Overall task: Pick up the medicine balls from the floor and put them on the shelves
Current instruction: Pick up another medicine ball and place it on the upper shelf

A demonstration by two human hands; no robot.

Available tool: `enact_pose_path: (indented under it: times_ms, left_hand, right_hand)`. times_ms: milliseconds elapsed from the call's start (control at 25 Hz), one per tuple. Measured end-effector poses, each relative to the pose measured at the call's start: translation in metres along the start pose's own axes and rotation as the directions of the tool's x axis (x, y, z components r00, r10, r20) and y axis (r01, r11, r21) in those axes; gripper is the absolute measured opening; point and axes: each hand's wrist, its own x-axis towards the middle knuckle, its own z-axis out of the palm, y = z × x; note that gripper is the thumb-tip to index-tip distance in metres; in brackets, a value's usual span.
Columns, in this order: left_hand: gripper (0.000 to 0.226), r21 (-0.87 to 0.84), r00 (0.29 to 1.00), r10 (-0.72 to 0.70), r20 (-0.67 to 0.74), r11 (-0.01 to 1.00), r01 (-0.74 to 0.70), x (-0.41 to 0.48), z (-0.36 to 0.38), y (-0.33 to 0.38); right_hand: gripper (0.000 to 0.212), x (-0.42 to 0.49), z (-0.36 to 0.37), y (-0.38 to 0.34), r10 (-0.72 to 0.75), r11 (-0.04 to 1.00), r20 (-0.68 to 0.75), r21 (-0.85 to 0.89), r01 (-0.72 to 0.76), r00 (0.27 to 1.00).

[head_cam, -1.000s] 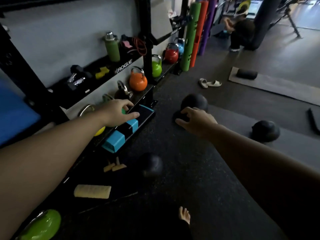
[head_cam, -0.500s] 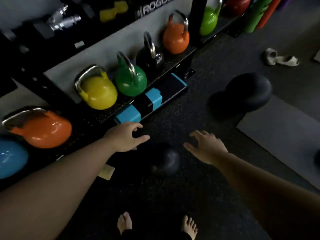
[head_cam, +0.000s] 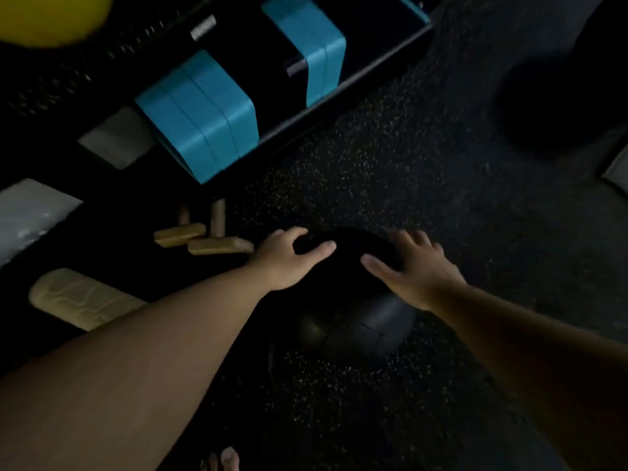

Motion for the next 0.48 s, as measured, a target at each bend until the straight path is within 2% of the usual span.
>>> enact_pose_path:
  times_ms: [40, 120, 200, 320, 400, 480]
  left_hand:
    - [0.122, -0.113, 0.998, -0.059, 0.021, 0.992, 0.061, 0.010, 0.014, -0.007]
    - [0.130, -0.358, 0.980, -0.168, 0.109, 0.913, 0.196, 0.018, 0.033, -0.020]
    - [0.135, -0.494, 0.965, -0.226, 0.134, 0.828, 0.263, 0.017, 0.042, -0.024]
    - [0.128, -0.531, 0.982, -0.190, 0.012, 0.831, 0.167, -0.007, 0.041, -0.004]
    - [0.121, -0.506, 0.977, -0.175, -0.118, 0.857, 0.093, -0.029, 0.022, 0.021]
    - [0.118, -0.471, 0.973, -0.104, -0.208, 0.882, -0.006, -0.054, -0.011, 0.051]
  right_hand:
    - [0.108, 0.011, 0.012, 0.004, 0.024, 0.995, 0.001, 0.098, -0.024, 1.000]
    - [0.121, 0.023, 0.032, 0.006, 0.077, 0.931, 0.019, 0.356, -0.079, 0.997]
    - [0.127, 0.024, 0.040, 0.004, 0.100, 0.856, 0.013, 0.508, -0.093, 0.995]
    - [0.122, -0.003, 0.033, -0.003, 0.100, 0.816, -0.071, 0.576, -0.041, 0.992]
    - [0.120, -0.031, 0.013, -0.013, 0.127, 0.773, -0.154, 0.635, 0.000, 0.980]
    - [0.121, -0.057, -0.024, -0.028, 0.119, 0.731, -0.235, 0.679, 0.075, 0.965]
